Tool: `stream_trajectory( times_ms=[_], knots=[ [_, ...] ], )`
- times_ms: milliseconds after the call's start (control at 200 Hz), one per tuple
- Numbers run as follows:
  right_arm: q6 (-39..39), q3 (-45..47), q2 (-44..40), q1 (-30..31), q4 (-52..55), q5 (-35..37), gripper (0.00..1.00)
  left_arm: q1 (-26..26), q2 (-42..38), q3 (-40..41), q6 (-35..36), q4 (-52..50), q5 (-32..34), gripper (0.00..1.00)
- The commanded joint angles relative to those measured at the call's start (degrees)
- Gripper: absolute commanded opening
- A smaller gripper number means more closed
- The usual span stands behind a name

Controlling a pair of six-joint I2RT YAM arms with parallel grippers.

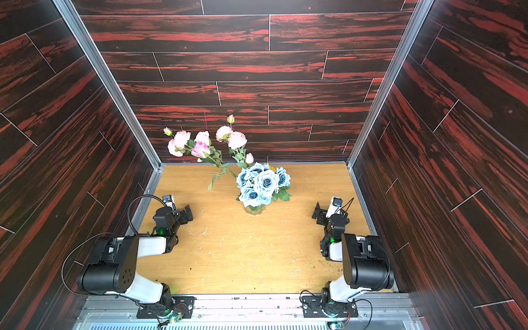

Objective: Pick out pink flowers from the vase
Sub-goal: Pick up the flower from the vase.

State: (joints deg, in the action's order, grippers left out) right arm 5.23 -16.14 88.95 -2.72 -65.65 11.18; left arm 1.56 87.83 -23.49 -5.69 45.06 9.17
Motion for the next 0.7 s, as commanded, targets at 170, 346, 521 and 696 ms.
stream_trajectory(
  times_ms=[170,346,521,696],
  knots=[
    [-0.5,-0.8,0.7,-0.3,-1.3,0.2,0.99,-0.6,-0.1,-0.5,1.1,1.7,3.3,1.00],
    [-0.4,-1.0,0.7,-0.7,-1.0,-0.5,0.99,-1.2,-2.5,-3.4,0.1,-3.1,8.7,1.00],
    [-0.3,-0.8,0.6,-0.7,-1.2,-0.5,0.99,-2.2,-5.3,-13.9,-3.2,-26.7,12.0,1.00],
    [-0.7,-2.5,-1.8,0.0,3.4,1.0,0.99,-4.7,-7.5,-20.1,-13.3,-38.1,15.7,1.00]
  ],
)
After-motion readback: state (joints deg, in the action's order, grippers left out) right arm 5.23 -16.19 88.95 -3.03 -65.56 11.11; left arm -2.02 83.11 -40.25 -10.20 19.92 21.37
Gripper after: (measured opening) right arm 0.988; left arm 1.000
